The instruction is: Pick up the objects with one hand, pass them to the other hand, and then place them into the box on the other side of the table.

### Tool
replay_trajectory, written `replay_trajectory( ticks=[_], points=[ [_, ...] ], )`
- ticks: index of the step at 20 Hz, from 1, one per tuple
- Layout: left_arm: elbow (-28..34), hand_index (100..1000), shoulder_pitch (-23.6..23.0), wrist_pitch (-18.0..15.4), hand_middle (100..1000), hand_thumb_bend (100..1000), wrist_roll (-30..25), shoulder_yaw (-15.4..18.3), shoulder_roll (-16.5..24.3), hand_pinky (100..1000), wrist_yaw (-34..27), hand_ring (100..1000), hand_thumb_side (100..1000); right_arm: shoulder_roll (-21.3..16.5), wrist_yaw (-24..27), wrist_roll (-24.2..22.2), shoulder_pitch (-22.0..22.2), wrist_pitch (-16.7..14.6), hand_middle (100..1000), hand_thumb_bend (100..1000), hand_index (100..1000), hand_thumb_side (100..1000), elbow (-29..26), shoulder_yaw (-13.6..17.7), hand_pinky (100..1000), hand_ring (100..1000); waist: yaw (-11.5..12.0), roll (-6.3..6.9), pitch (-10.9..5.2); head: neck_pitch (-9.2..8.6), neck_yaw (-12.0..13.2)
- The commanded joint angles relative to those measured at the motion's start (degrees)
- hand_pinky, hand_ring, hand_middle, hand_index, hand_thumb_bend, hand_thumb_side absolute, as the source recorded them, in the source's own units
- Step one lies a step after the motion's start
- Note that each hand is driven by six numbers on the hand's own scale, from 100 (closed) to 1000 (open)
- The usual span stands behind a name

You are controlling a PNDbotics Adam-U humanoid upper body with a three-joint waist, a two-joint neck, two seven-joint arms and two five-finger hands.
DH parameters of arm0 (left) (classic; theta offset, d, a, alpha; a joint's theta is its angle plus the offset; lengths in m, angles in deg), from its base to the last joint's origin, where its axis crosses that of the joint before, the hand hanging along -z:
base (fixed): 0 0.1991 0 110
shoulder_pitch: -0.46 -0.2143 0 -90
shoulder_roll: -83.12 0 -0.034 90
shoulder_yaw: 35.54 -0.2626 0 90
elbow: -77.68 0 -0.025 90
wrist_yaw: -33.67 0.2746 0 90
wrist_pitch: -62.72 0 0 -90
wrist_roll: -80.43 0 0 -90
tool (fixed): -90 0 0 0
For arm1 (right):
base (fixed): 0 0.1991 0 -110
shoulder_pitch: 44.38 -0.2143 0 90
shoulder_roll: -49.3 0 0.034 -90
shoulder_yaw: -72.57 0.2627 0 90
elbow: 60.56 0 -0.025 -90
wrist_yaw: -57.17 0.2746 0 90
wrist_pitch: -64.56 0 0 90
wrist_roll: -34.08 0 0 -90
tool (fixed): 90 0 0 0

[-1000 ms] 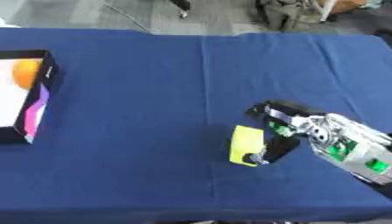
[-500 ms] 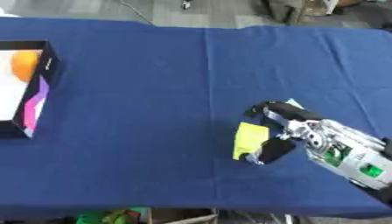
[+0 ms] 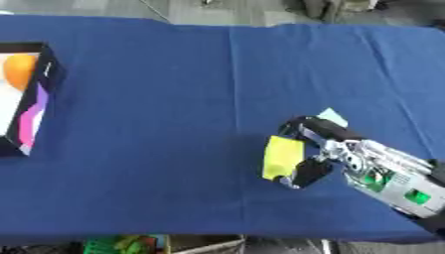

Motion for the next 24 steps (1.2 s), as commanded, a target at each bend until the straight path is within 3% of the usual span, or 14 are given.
replay_trajectory(
  ticks=[1,6,14,21,22,24],
  points=[
    [0.27,847,0.6,-0.19,627,100,0.29,0.88,1.94,954,0.52,1000,635,-0.79,-0.28,0.54,-0.16,0.35,814,555,862,189,-0.55,0.26,757,790,-0.07,0.38,-0.56,0.34,-0.39],
    [0.35,847,0.65,-0.35,626,100,0.37,0.86,1.86,955,0.82,1000,635,-0.64,0.5,1.77,-0.08,0.97,809,529,855,175,-0.55,0.37,743,783,0.1,0.51,-0.06,0.34,-0.74],
    [0.6,847,0.53,-0.73,628,100,0.51,0.93,1.87,957,0.62,1000,627,-0.51,4.25,6.74,-0.16,1.63,770,386,818,175,-0.55,0.77,721,773,0.55,0.65,0.22,0.34,-1.07],
    [0.53,847,0.51,-0.87,628,100,0.46,0.95,1.86,957,0.59,1000,627,-0.57,6.49,9.66,0.08,1.85,770,386,818,175,-0.55,0.23,721,773,0.62,0.64,0.24,0.34,-1.17],
    [0.52,846,0.46,-0.88,628,100,0.45,0.95,1.89,958,0.59,1000,623,-0.56,6.48,9.94,0.07,1.88,575,223,639,100,-0.55,0.41,651,678,0.6,0.62,0.25,0.34,-0.93],
    [0.61,846,0.38,-1.06,628,100,0.36,0.98,1.98,959,0.5,1000,624,-0.45,6.03,11.37,-0.23,1.27,552,174,615,100,-0.55,1.43,526,601,0.51,0.61,0.17,0.34,-0.35]
  ],
)
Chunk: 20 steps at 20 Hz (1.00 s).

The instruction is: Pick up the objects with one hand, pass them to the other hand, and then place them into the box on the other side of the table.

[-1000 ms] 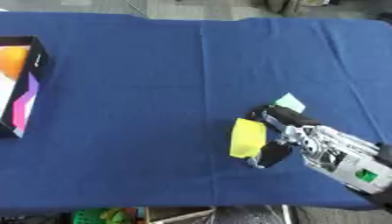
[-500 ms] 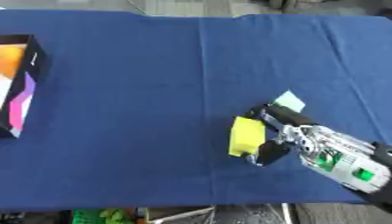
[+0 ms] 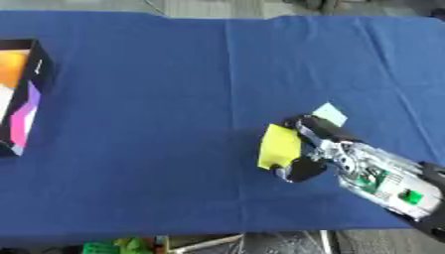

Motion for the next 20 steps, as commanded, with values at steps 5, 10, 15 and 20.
replay_trajectory(
  ticks=[5,10,15,20],
  points=[
    [0.8,846,0.7,-0.5,628,100,-0.21,1.03,2.04,959,-0.4,1000,624,-1.04,0.71,5.3,-0.28,-3.01,552,174,615,100,-0.55,1.87,526,601,-0.04,0.26,-0.85,0.34,0.74],
    [3.7,845,1.57,-1.11,625,100,-1.24,0.53,1.83,956,-2.49,1000,624,-1.48,-1.44,9.12,-3.34,-5.96,494,100,552,100,-0.55,5.8,192,462,-0.14,0.68,-1.31,0.34,1.15],
    [9.66,845,2.04,-0.8,629,100,-3.07,-1.26,2.11,949,-4.78,1000,623,-2.19,-5.91,13.65,-3.67,-10.45,496,100,554,100,-0.55,7.77,195,467,0.06,0.81,-1.41,0.34,1.02],
    [15.61,846,2.91,-0.08,634,100,-5.57,-3.83,1.98,946,-6.13,1000,628,-3.32,-10.27,18.01,-3.7,-13.33,495,115,552,100,-0.55,8.41,242,485,0.25,0.97,-1.45,0.34,0.34]
  ],
)
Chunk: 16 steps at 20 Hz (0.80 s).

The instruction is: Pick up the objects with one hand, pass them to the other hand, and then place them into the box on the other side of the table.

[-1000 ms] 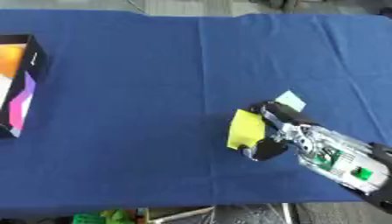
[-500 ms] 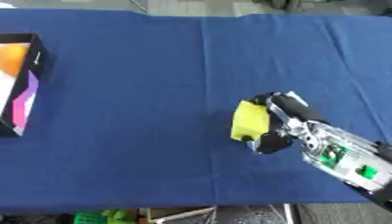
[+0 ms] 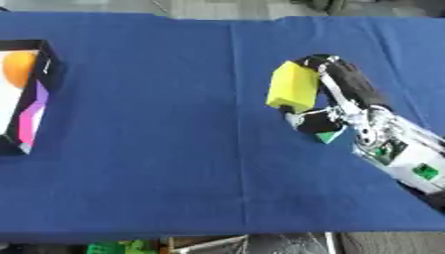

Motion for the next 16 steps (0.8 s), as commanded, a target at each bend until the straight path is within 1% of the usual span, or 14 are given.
replay_trajectory(
  ticks=[1,2,3,5,8,9,10,13,15,16],
  points=[
    [4.43,846,1.89,0.29,635,100,-1.88,-1.3,1.8,945,-1.19,1000,628,-2.7,-3.05,2.93,-0.73,-1.57,496,123,552,100,-0.56,1.34,250,488,0.09,0.37,-1.23,0.33,-0.52],
    [5.66,846,2.1,0.56,635,100,-2.4,-1.75,1.76,945,-1.4,1000,628,-2.84,-3.9,3.78,-0.62,-1.8,496,123,552,100,-0.56,1.33,250,488,0.17,0.41,-1.19,0.33,-0.67],
    [6.7,847,2.34,0.86,638,100,-2.8,-2.17,1.64,946,-1.62,1000,634,-2.95,-4.71,4.59,-0.59,-1.94,496,134,552,100,-0.56,1.26,277,495,0.26,0.5,-1.14,0.33,-0.86],
    [8.86,847,3.11,1.72,639,100,-3.87,-3.25,1.17,948,-2.29,1000,640,-3.33,-6.35,6.23,-0.79,-2.6,496,141,552,100,-0.56,1.44,293,500,0.54,0.68,-0.99,0.33,-1.34],
    [11.0,847,3.92,3.49,639,100,-4.83,-4.0,0.68,950,-3.34,1000,645,-3.16,-9.07,8.95,-0.07,-2.48,496,141,553,100,-0.56,0.4,294,501,0.94,0.8,-0.82,0.33,-1.79],
    [11.59,852,4.27,3.72,655,100,-5.07,-4.28,0.4,947,-3.65,1000,660,-2.99,-10.0,9.88,-0.03,-2.39,497,141,553,100,-0.56,0.0,321,502,0.95,0.96,-0.75,0.33,-1.79],
    [12.54,852,5.1,3.77,657,100,-5.6,-5.08,-0.33,946,-3.75,1000,663,-2.86,-10.86,10.74,-0.5,-2.71,498,140,554,100,-0.56,-0.15,325,502,0.97,1.1,-0.65,0.24,-1.76],
    [16.24,854,7.83,5.28,678,100,-7.84,-8.67,-1.92,935,-2.35,1000,659,-2.51,-13.38,13.26,-0.52,-4.37,498,136,554,100,-0.56,-1.02,338,502,1.1,1.2,-0.6,-0.3,-1.65],
    [18.18,857,9.31,5.76,689,100,-9.54,-11.43,-2.71,927,-0.75,1000,617,-2.18,-15.11,14.99,-0.15,-5.59,498,130,554,100,-0.56,-2.07,344,502,1.22,1.23,-0.63,-0.47,-1.65],
    [18.82,858,10.2,5.45,697,100,-10.37,-12.75,-3.26,919,0.08,1000,563,-1.93,-15.95,15.83,0.19,-6.33,499,123,554,100,-0.56,-2.81,335,500,1.26,1.25,-0.65,-0.46,-1.61]
  ],
)
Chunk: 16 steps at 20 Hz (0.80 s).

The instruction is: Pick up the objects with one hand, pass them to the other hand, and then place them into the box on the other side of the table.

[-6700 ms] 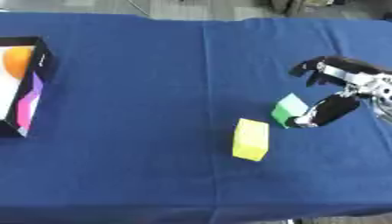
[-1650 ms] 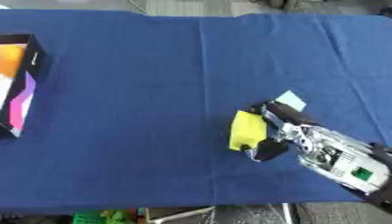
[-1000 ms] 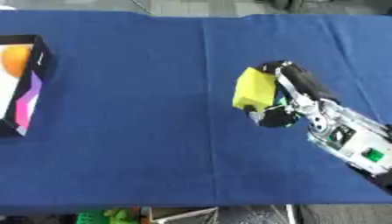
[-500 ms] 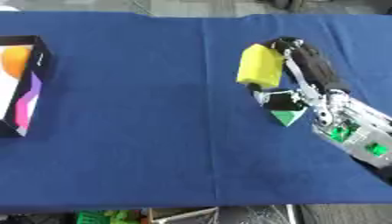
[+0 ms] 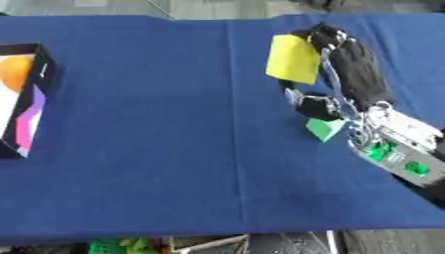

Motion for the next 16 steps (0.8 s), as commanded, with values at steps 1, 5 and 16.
replay_trajectory(
  ticks=[1,5,16],
  points=[
    [2.54,858,2.83,-0.53,705,100,-2.59,-2.96,-0.58,907,2.47,1000,498,-0.4,-2.76,2.82,0.48,-1.83,499,110,555,100,-0.56,-1.43,313,493,0.11,0.16,-0.77,-0.39,0.0],
    [4.82,871,5.51,-3.78,733,139,-4.29,-4.95,-2.65,882,5.94,1000,282,0.59,-1.1,6.19,2.13,-3.81,503,100,561,100,-0.56,-4.65,247,463,0.18,0.35,-0.77,-0.42,-0.03],
    [-0.9,877,8.34,-11.39,716,260,-4.53,-12.09,-8.91,933,9.79,1000,448,0.41,7.76,12.86,2.21,-9.85,503,100,562,100,-0.56,-6.55,289,468,0.29,0.84,-0.85,-0.04,0.01]
  ],
)
